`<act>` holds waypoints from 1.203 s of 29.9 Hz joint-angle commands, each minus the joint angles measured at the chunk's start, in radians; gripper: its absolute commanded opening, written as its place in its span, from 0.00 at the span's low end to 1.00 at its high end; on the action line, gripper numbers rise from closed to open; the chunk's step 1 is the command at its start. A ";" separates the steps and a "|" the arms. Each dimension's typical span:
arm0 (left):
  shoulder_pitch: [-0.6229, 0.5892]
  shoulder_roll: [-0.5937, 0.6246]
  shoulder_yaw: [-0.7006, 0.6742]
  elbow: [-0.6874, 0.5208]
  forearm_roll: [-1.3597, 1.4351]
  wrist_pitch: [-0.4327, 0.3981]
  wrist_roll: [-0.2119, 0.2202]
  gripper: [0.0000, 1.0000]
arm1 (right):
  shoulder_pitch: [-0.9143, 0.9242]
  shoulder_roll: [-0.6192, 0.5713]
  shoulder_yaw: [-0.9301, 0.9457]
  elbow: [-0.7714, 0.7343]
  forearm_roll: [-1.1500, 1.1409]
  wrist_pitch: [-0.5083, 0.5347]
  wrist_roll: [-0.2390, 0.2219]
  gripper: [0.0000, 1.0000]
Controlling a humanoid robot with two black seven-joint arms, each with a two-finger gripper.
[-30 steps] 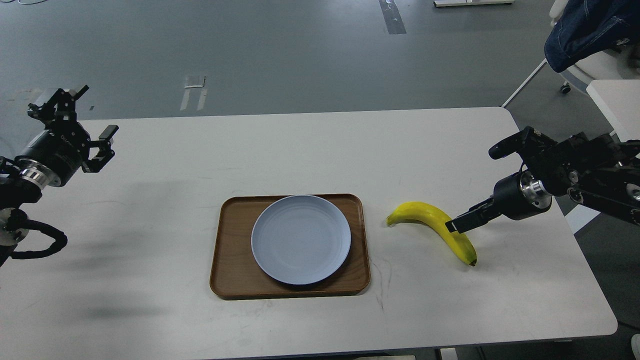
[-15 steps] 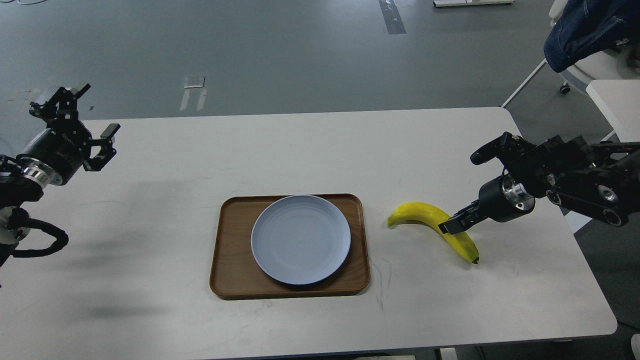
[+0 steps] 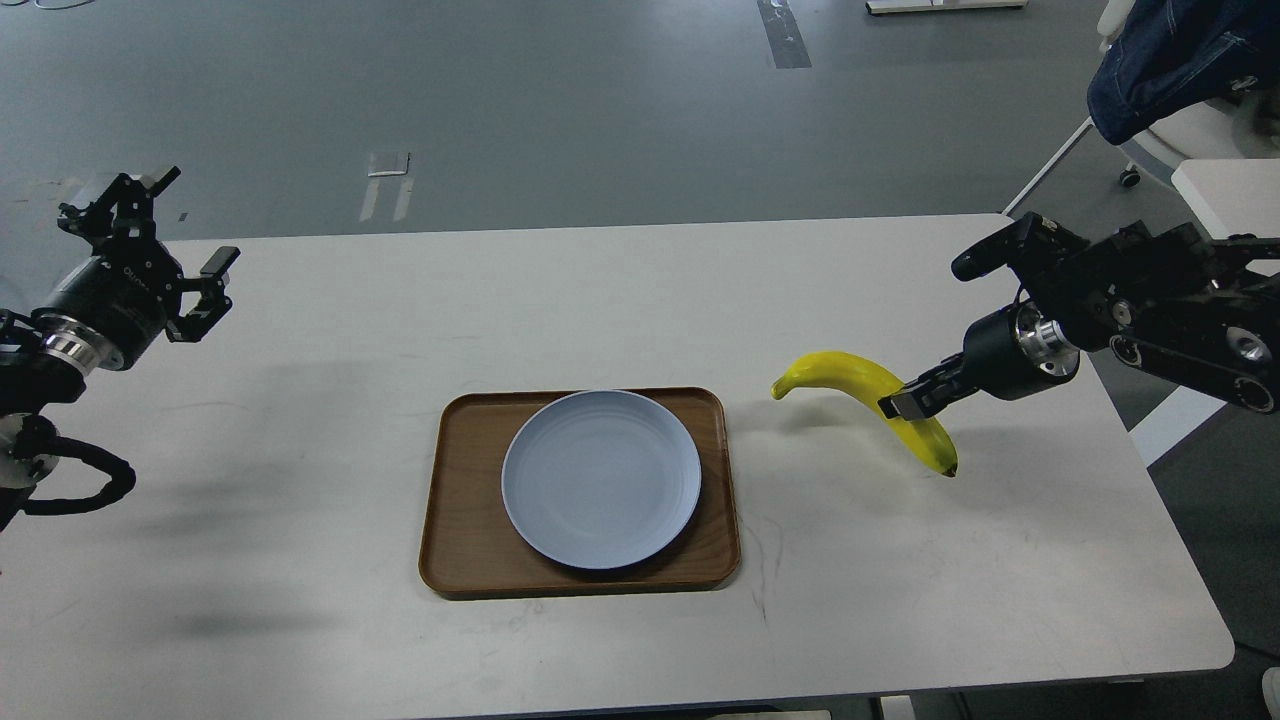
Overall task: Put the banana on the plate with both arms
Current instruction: 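Lift the banana and carry it over the plate with the right gripper, then release the banana onto the plate and raise the right gripper away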
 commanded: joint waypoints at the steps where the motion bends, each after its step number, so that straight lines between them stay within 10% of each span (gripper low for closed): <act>1: -0.005 0.000 -0.001 -0.001 0.000 0.000 0.000 0.98 | 0.074 0.051 -0.003 0.042 0.115 0.011 0.000 0.03; 21: -0.010 -0.002 -0.004 -0.003 0.000 0.000 0.000 0.98 | 0.037 0.521 -0.098 -0.178 0.235 0.011 0.000 0.04; 36: -0.010 0.009 -0.004 -0.046 0.000 0.000 0.000 0.98 | -0.006 0.596 -0.129 -0.256 0.237 0.011 0.000 0.15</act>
